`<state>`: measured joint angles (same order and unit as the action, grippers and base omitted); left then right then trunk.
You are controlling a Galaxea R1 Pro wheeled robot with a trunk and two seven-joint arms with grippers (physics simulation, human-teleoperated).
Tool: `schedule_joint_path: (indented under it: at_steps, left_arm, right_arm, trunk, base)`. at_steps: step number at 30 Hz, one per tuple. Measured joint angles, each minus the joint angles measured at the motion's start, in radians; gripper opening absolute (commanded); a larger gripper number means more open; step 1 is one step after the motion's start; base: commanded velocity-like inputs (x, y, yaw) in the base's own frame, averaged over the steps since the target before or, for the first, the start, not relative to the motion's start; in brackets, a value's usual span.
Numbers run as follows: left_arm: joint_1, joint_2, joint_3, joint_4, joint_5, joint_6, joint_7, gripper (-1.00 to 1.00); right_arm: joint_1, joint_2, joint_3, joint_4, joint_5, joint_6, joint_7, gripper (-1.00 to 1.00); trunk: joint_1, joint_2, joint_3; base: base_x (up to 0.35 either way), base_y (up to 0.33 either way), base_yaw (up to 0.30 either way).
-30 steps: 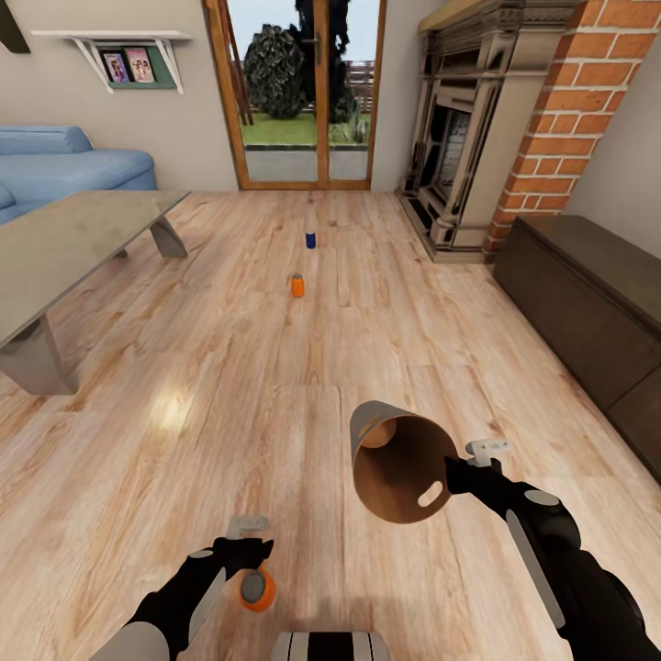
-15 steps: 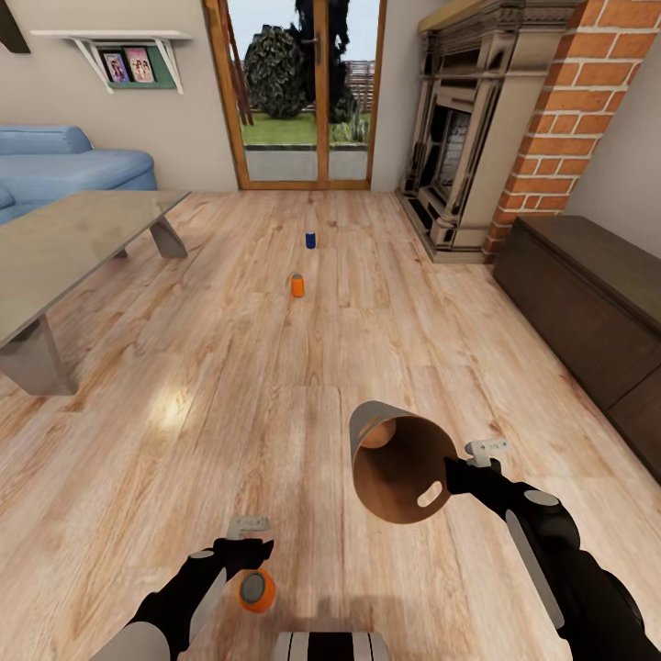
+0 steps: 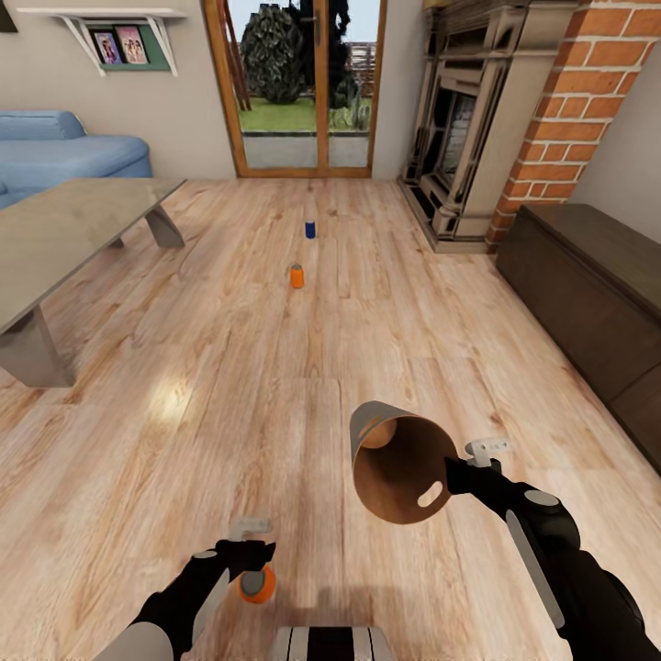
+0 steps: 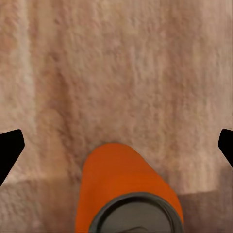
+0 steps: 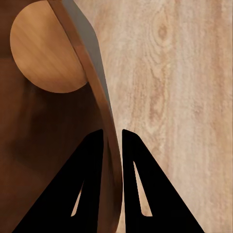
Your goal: Put the three can of soda from the living room inside the tash can in the kitchen.
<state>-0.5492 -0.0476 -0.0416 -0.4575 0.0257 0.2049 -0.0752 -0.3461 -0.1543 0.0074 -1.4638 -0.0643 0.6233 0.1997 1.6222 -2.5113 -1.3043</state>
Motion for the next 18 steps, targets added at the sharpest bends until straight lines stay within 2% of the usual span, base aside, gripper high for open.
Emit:
schedule_joint_path:
  at_steps: [6, 10, 14, 18]
  left_arm:
    - [0.000, -0.007, -0.001, 0.000, -0.002, 0.002, 0.004, 1.00]
    - [0.000, -0.013, -0.001, 0.000, -0.001, 0.002, 0.024, 1.00]
    - [0.000, -0.014, -0.001, 0.000, 0.000, 0.001, 0.029, 1.00]
    - [0.000, -0.014, -0.001, 0.000, 0.001, 0.001, 0.032, 1.00]
  right_arm:
    - [0.000, 0.000, 0.000, 0.000, 0.000, 0.000, -0.001, -1.00]
    - [0.000, 0.001, 0.002, 0.000, 0.003, 0.000, -0.001, -1.00]
    - [0.000, 0.001, 0.002, 0.000, 0.034, 0.000, -0.002, -1.00]
    - [0.000, 0.001, 0.003, 0.001, 0.038, -0.001, -0.001, -1.00]
  trunk:
    - [0.003, -0.001, -0.023]
    - [0.003, -0.001, -0.023]
    - [0.003, -0.001, -0.023]
    - [0.003, -0.001, -0.023]
  base:
    - [0.000, 0.000, 0.000]
    - [0.000, 0.000, 0.000]
    - [0.000, 0.000, 0.000]
    - [-0.023, 0.000, 0.000]
